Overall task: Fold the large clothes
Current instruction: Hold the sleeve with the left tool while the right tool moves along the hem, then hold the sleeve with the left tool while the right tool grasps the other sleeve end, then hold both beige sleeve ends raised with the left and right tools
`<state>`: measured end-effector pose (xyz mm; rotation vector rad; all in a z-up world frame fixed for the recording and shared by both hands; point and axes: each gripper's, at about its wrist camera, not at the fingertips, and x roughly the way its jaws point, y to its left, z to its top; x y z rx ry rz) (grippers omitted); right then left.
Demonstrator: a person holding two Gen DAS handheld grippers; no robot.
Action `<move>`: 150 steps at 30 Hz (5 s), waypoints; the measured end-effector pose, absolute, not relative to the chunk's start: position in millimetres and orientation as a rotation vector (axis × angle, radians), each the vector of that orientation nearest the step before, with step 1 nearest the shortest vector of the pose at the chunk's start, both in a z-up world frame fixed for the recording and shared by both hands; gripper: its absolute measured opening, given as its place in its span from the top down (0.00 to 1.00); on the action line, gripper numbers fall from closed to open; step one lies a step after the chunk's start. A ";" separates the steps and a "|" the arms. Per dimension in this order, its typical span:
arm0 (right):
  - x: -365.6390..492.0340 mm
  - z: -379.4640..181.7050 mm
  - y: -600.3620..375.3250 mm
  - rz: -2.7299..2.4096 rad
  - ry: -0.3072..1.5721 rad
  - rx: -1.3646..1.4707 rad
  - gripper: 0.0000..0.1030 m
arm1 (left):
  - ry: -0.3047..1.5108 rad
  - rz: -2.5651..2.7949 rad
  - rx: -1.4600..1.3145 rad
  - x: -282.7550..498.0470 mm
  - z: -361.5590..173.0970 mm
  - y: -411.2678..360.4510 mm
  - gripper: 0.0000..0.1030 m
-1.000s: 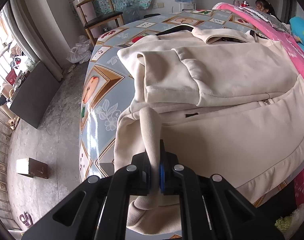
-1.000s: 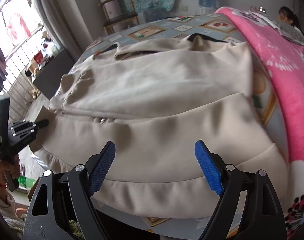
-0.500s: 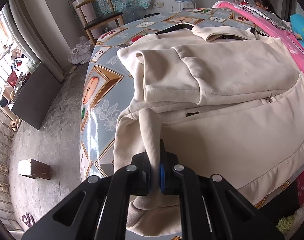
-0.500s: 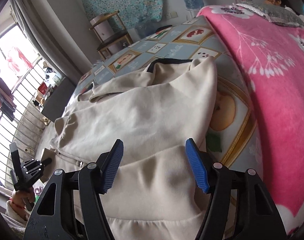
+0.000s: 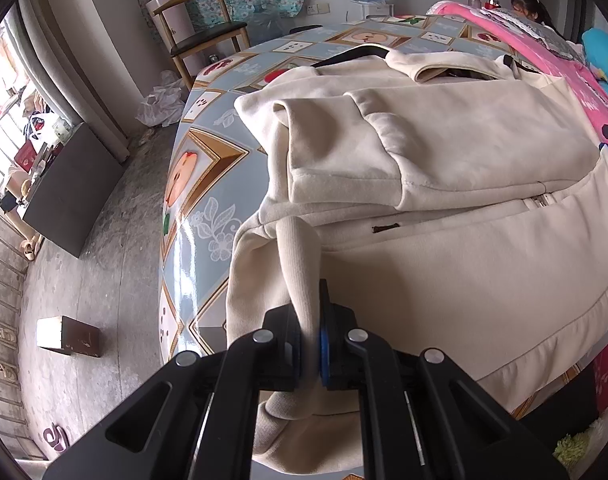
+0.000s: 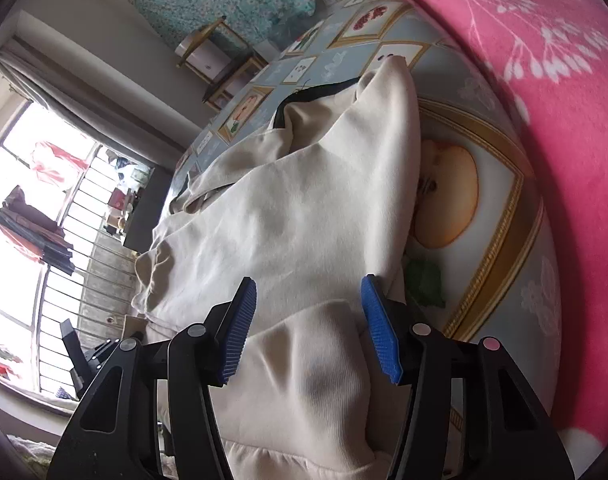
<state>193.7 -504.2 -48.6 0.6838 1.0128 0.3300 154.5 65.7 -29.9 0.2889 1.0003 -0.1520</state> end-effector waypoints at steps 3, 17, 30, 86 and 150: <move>186.3 -49.1 -505.5 0.362 1.027 0.708 0.49 | 0.999 -0.155 0.288 154.1 -30.0 66.2 0.93; 185.7 -42.0 -488.9 0.440 1.086 0.595 0.48 | 0.999 -0.158 0.281 154.6 -29.9 67.1 0.93; 189.9 -49.8 -507.4 0.454 1.121 0.625 0.53 | 0.998 -0.159 0.285 154.7 -29.5 66.7 0.93; 147.2 -18.5 -404.1 -0.105 0.996 -0.072 0.89 | 0.944 -0.138 0.320 150.5 -27.3 58.7 0.94; 86.6 40.5 -406.3 -0.148 0.786 0.026 0.91 | 0.782 -0.147 0.196 97.6 36.2 65.8 0.94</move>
